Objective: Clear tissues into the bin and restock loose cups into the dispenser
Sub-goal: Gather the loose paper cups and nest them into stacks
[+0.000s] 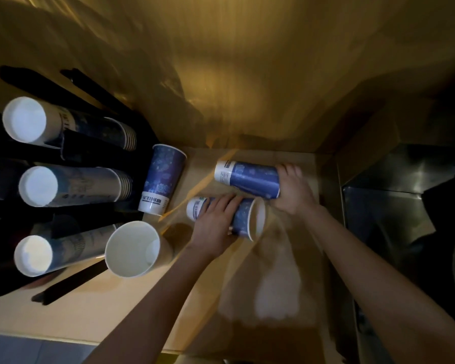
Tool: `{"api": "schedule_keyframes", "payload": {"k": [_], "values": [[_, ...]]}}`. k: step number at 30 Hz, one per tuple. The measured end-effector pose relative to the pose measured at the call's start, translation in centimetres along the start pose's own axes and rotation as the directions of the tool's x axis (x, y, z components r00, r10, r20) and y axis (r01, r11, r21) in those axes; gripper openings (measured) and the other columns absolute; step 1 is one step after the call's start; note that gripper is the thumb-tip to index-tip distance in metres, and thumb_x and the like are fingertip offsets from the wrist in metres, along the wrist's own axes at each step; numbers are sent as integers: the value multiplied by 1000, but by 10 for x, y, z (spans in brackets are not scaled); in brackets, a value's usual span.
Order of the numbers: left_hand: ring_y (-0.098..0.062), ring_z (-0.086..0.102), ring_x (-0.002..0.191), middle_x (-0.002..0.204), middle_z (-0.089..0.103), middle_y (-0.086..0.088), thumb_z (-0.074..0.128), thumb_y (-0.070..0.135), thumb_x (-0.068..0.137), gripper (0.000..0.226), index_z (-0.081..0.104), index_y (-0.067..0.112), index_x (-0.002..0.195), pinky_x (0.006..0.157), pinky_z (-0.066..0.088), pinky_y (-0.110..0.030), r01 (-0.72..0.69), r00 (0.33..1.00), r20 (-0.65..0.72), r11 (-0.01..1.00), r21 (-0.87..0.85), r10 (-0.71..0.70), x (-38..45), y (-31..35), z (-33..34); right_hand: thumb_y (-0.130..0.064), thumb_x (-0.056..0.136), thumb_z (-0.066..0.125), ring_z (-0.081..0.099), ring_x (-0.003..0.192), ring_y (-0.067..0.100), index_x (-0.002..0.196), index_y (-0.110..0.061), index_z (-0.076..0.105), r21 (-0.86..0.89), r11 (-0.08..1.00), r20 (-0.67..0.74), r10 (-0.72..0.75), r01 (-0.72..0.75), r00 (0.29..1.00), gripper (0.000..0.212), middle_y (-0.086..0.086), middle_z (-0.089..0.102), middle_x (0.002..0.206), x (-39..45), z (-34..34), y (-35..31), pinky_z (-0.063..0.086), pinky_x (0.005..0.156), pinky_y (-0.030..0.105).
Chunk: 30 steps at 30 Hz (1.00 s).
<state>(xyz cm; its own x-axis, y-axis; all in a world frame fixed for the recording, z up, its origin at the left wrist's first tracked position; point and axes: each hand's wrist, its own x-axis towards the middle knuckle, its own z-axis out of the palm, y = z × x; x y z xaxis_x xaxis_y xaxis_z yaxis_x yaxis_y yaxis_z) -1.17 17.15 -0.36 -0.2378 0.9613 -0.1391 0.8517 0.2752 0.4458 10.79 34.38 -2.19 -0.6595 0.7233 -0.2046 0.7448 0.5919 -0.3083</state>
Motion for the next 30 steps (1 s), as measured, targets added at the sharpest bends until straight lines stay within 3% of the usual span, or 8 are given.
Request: {"api": "schedule_keyframes", "payload": {"k": [4, 6, 8, 13, 16, 23, 26, 30], "values": [[-15, 51, 114, 128, 54, 0, 83, 34, 57, 89, 35, 20, 130, 91, 46, -27, 39, 950, -272, 924, -379, -151, -16, 8, -21, -35, 58, 78, 44, 124, 36, 136, -9, 33, 337, 931, 88, 120, -143, 989, 93, 18, 45, 135, -12, 6, 3, 38, 102, 44], [-6, 49, 108, 120, 51, 8, 86, 28, 54, 91, 34, 18, 128, 82, 38, -1, 69, 915, -303, 843, -533, -267, -22, 9, -21, -30, 59, 81, 46, 124, 34, 138, -12, 30, 453, 862, 129, 190, -228, 973, 96, 15, 41, 139, -17, 9, 2, 40, 100, 42], [-4, 46, 107, 116, 47, 11, 88, 23, 52, 92, 35, 15, 128, 75, 34, 6, 117, 881, -297, 777, -618, -368, -26, 7, -17, -27, 59, 83, 49, 120, 32, 137, -14, 27, 545, 783, 158, 256, -300, 954, 97, 14, 42, 139, -21, 13, -1, 43, 94, 38], [-8, 48, 109, 122, 54, 1, 87, 21, 53, 92, 33, 14, 128, 83, 35, -17, 219, 852, -216, 700, -680, -476, -37, 3, 0, -17, 67, 78, 46, 110, 24, 136, -17, 23, 768, 527, 167, 386, -365, 907, 88, 10, 40, 134, -28, -3, -21, 39, 80, 28], [-12, 49, 108, 120, 55, -1, 88, 17, 52, 93, 33, 12, 128, 82, 34, -16, 218, 868, -193, 701, -679, -457, -40, -3, 3, -17, 74, 73, 46, 106, 20, 135, -17, 27, 853, 444, 75, 418, -275, 905, 76, 4, 42, 120, -35, -29, -37, 42, 72, 23], [-17, 50, 105, 110, 51, 5, 87, 13, 53, 86, 34, 13, 121, 84, 41, -30, 186, 896, -157, 672, -716, -416, -38, -10, 0, -44, 66, 65, 62, 107, 25, 128, -23, 48, 986, 167, -41, 352, -19, 935, 67, 8, 62, 121, -58, -99, -67, 48, 97, 47], [-16, 49, 107, 112, 50, 5, 86, 13, 55, 87, 32, 14, 123, 85, 42, -31, 169, 902, -159, 668, -725, -402, -39, -9, 1, -43, 65, 64, 66, 92, 17, 110, -28, 57, 965, 252, -120, 175, 74, 977, 48, 3, 66, 104, -65, -133, -76, 53, 83, 37], [-11, 48, 106, 114, 49, 9, 85, 13, 56, 90, 30, 14, 127, 84, 41, -28, 159, 909, -157, 668, -727, -387, -41, -9, 1, -45, 61, 68, 53, 107, 9, 111, -44, 50, 772, 611, -156, -85, 176, 984, 52, -10, 51, 113, -76, -152, -94, 45, 85, 22]]}}
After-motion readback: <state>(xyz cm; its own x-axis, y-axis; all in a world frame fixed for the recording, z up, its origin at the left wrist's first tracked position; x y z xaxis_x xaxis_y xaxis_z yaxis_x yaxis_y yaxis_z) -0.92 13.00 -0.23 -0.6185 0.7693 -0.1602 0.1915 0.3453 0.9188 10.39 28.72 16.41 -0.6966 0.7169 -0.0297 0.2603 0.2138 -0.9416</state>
